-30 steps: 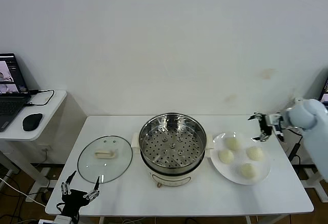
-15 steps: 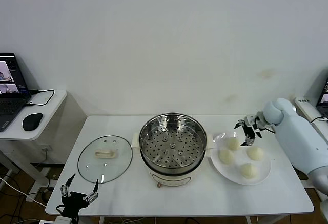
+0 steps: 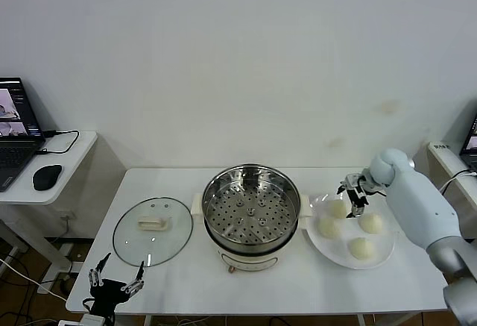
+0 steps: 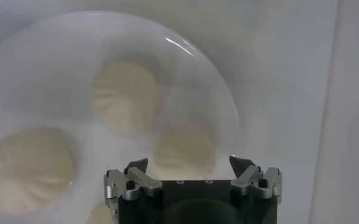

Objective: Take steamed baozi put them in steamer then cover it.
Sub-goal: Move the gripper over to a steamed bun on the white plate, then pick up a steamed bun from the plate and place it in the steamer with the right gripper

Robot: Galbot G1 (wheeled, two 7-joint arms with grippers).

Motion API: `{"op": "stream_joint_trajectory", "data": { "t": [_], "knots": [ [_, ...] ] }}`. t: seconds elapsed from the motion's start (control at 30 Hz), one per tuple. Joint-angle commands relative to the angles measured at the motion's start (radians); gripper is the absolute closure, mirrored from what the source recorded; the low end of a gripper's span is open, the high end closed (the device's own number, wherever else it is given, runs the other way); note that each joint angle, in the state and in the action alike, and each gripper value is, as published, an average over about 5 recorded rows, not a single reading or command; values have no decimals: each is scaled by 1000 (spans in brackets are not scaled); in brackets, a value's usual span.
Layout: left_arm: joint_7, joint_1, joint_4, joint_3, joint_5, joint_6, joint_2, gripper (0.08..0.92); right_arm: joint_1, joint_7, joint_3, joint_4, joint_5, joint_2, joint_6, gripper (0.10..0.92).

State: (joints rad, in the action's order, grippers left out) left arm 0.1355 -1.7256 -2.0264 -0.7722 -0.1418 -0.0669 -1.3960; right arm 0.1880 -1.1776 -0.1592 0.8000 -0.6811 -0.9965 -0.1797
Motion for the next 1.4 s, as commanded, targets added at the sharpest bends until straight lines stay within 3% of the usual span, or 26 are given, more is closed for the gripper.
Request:
{"op": "stream_joint_trajectory", "data": {
  "t": [0.03, 0.7, 1.0, 1.2, 1.4],
  "knots": [
    [-2, -4, 5, 3, 0, 2, -5, 177, -7, 23, -1, -39, -26, -20, 1, 203],
    [-4, 4, 26, 6, -3, 2, -6, 177, -1, 44, -1, -67, -21, -33, 4, 208],
    [-5, 11, 32, 12, -5, 2, -9, 177, -3, 50, 1, -69, -8, -27, 8, 415],
    [-6, 10, 29, 13, -5, 4, -8, 177, -7, 41, 6, -40, 25, -2, 18, 431],
    [-1, 16, 27, 17, -5, 5, -9, 177, -75, -14, -77, 85, 156, 100, 43, 431]
  ]
}}
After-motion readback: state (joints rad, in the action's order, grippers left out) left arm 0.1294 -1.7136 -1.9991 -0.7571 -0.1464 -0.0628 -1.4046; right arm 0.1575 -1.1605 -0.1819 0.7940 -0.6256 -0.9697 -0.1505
